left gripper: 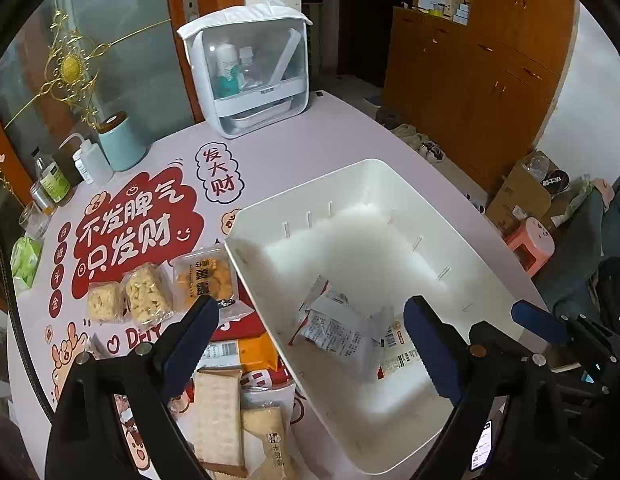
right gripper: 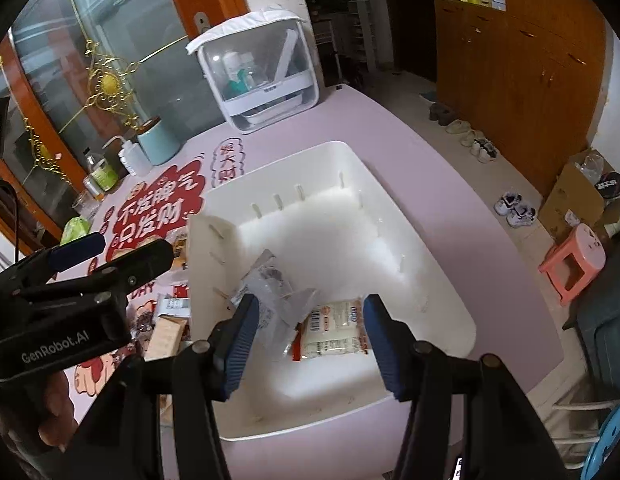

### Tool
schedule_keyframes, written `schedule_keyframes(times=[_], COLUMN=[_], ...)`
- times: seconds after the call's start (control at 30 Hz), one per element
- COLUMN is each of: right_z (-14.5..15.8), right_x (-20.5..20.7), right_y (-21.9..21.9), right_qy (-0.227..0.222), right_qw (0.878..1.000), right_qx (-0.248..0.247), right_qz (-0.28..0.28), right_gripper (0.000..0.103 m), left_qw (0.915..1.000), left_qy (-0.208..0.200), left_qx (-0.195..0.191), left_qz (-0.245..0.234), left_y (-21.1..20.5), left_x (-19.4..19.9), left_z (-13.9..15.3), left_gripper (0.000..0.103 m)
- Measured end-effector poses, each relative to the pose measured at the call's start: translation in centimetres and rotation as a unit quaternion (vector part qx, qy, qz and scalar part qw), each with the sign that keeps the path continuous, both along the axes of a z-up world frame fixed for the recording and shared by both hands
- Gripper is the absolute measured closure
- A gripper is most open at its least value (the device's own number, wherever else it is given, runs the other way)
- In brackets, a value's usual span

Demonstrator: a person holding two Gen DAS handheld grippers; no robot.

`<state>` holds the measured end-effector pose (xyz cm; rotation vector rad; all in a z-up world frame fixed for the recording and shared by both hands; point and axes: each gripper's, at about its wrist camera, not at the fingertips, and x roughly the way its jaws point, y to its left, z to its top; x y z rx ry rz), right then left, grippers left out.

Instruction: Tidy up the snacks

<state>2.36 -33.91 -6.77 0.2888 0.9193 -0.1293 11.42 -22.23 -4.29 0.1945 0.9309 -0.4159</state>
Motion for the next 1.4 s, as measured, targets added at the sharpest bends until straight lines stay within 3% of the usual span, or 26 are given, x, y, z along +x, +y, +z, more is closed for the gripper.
schedule_keyframes(times=[0.4,0.8,1.1,1.4], right_z=[2.0,3.3,4.1,4.1], right_x=[-0.8,-1.0,0.3,3.6], right_y=[2.0,6.5,12.3,18.8], right_qy=[-0.012,-0.023,-0.028,-0.017], right_qw=[0.999,0.996,0.991,0.985], right_qx=[0.003,0.004,0.011,0.011], right_qz=[0.031,0.083,0.133,0.171], right_gripper=[0.048,0.048,0.048,0.048], left_qw=[0.9995,0.9970,0.9911,0.9755], left_qy=[-0.017,-0.029,-0.038,-0.044], left_qx=[-0.002,-0.005,-0.001,-0.001], left_qz=[0.025,0.072,0.127,0.215], left_y=[3.1,9.4,16.7,28.7], left_x=[-2.1,-5.2,-7.0,-6.6], left_z=[2.7,4.4,5.1,5.8], left_gripper=[0.010,0.009,0.009,0.009])
